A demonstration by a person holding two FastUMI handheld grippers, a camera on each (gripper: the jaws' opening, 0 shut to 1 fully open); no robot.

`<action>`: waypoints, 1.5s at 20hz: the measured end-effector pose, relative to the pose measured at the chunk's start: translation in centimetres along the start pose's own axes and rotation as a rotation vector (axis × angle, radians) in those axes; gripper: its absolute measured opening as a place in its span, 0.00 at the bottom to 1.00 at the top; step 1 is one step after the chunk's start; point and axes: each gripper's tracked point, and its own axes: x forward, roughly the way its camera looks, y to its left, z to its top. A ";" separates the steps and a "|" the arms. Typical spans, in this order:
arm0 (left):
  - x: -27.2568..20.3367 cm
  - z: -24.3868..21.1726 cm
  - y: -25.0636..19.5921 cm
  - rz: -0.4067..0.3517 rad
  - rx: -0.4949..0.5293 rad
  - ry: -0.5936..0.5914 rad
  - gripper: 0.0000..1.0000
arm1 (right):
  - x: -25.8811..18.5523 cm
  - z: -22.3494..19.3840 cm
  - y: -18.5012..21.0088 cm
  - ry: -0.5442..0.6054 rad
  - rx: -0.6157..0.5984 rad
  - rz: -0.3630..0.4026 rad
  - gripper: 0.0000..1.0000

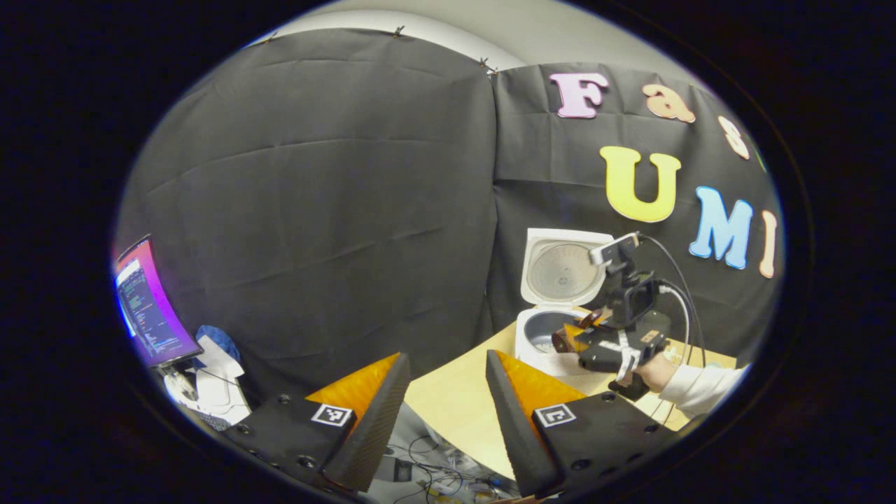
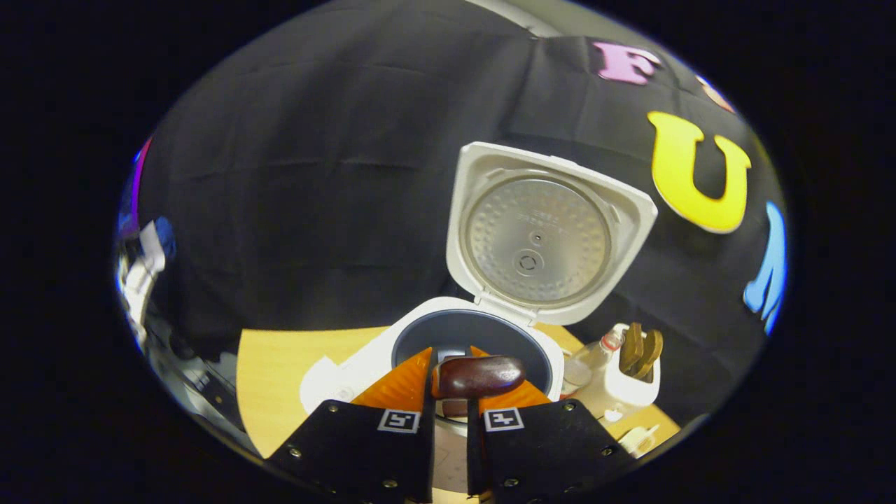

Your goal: Close the left gripper, press the button to open the rice cooker; take a wooden spoon from the chopstick holder with the right hand, scoop a spoonful of rice and pour it into the rice cooker, then put the wooden spoon back into the chopstick holder.

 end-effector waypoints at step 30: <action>-3.7 0.4 -3.2 -0.395 -0.072 -0.160 0.75 | -30.7 -1.4 -17.7 -0.083 0.660 -0.424 0.19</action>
